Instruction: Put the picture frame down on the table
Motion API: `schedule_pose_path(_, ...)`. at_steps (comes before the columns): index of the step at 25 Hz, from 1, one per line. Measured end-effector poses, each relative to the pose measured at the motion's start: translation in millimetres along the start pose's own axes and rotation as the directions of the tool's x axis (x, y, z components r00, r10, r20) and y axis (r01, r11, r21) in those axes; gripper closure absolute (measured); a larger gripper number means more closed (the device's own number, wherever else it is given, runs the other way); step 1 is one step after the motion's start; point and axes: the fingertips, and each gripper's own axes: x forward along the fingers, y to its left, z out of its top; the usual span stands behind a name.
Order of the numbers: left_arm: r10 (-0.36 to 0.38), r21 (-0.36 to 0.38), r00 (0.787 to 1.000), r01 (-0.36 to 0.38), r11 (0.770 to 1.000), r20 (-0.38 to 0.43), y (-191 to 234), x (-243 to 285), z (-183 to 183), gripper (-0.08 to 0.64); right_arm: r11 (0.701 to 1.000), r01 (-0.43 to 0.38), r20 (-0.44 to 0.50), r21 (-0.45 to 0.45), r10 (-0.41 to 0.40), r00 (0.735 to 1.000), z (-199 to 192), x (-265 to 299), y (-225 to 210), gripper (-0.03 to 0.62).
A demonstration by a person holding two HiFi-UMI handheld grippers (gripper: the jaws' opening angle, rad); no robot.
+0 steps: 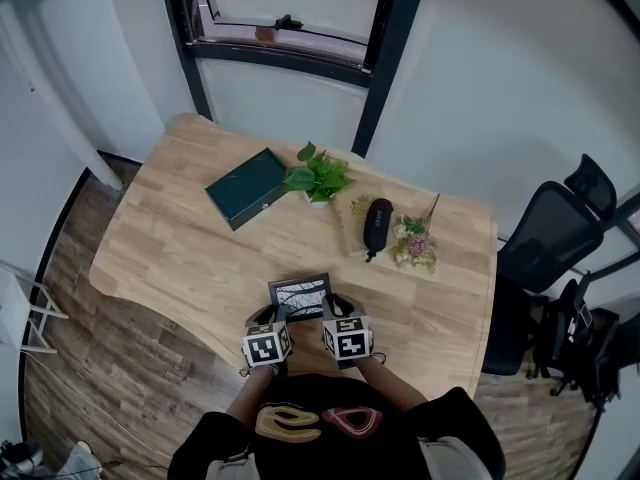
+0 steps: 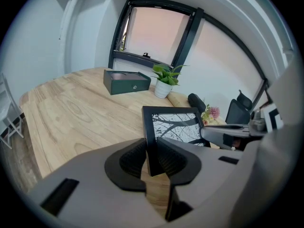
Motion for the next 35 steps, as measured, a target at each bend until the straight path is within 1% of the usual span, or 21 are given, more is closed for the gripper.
schedule_pose_path(7, 0.004, -0.016, 1.0, -0.004, 1.0, -0.025, 6, 6, -8, 0.477, 1.0, -0.006, -0.026, -0.002, 0.006, 1.0, -7, 7, 2, 0.515)
schedule_pose_path(35, 0.019, -0.033, 0.993, -0.023, 0.999, -0.116, 14, 26, -30, 0.477, 1.0, -0.004, -0.109, 0.005, 0.005, 0.994, -31, 24, 0, 0.515)
